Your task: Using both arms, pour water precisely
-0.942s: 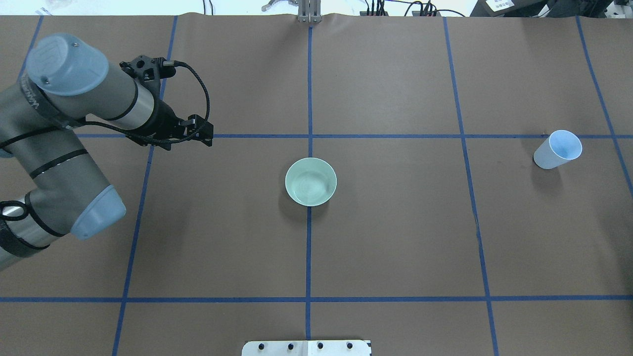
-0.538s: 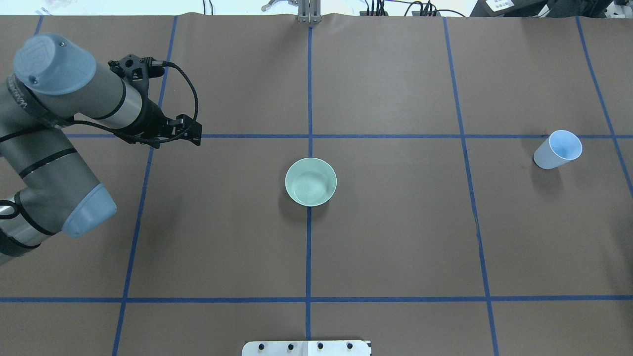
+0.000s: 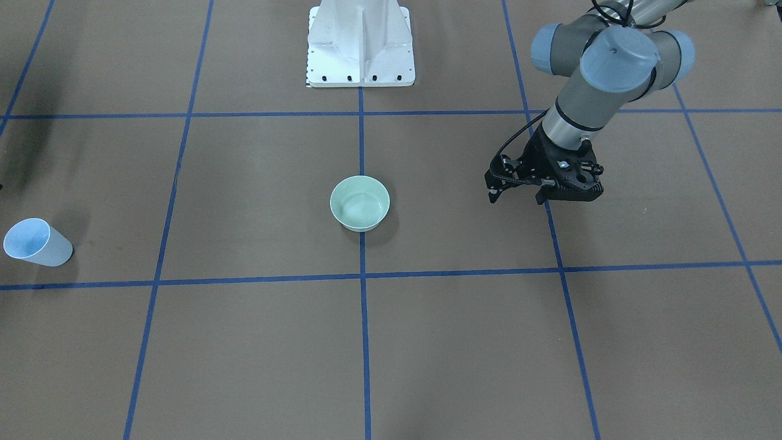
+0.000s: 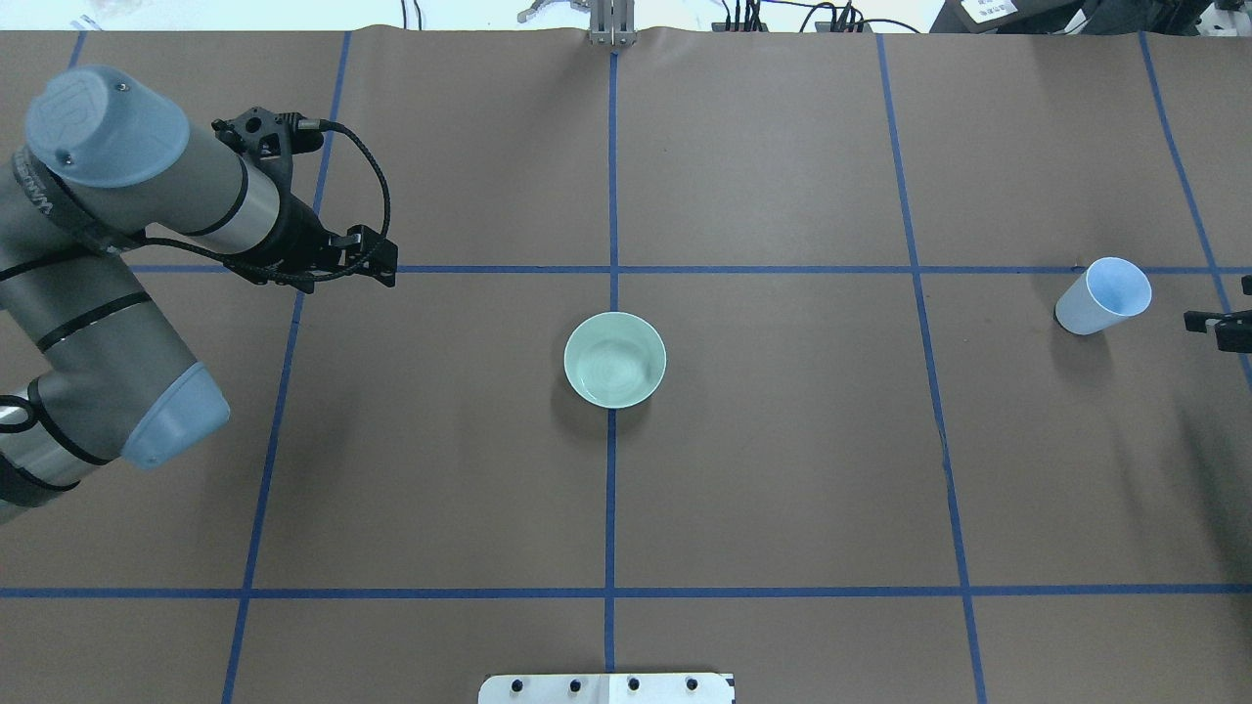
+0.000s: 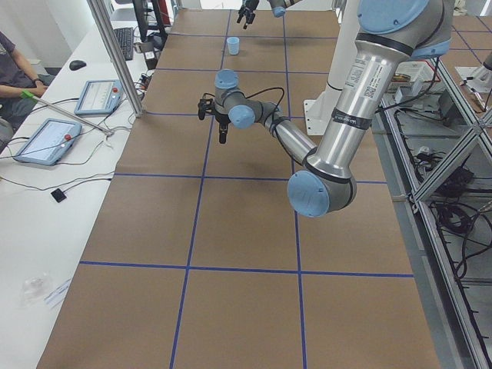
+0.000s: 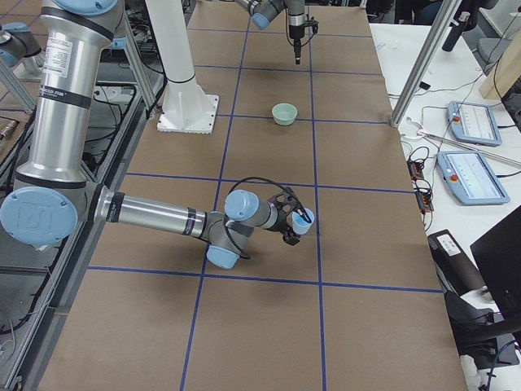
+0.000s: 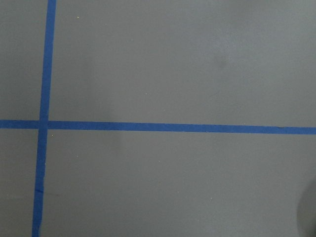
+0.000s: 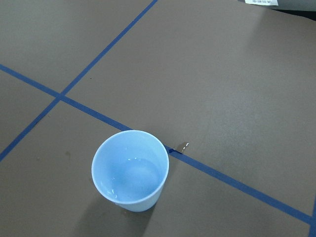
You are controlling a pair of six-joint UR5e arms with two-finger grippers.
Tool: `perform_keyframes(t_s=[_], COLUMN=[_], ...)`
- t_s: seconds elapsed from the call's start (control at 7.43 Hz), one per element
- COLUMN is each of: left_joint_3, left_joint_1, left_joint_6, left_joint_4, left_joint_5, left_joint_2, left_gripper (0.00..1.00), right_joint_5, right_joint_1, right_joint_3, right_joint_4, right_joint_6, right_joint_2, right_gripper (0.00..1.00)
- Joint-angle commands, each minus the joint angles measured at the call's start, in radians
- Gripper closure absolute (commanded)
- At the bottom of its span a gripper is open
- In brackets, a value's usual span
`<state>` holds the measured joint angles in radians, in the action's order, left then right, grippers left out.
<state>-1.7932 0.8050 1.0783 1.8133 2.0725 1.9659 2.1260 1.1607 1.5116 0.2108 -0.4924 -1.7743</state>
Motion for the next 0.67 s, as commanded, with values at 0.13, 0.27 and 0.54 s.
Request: perform_keyframes(t_s=[0.13,0.27,0.54], left_joint_3=[0.002,0.003,0.002], left_joint_1=[0.0,0.0,0.0], left_joint_6=[0.0,0.0,0.014], left_joint_4=[0.0,-0.002,-0.002], left_joint_5=[-0.002,-0.002,-0.002], left_joint_2=[0.001,0.001,0.002], left_gripper=[0.0,0.0,0.0], right_joint_5=[-0.014,-0.014,-0.018], right_joint_1=[-0.065,-0.075,-0.085], right_joint_3=[-0.007,-0.037,-0.085], right_joint_4=[-0.004,-0.004,-0.004], right_joint_6=[-0.012,-0.011,-0.005], right_joint_2=[0.021,0.048,0.081], right_gripper=[0.01,0.01,0.01])
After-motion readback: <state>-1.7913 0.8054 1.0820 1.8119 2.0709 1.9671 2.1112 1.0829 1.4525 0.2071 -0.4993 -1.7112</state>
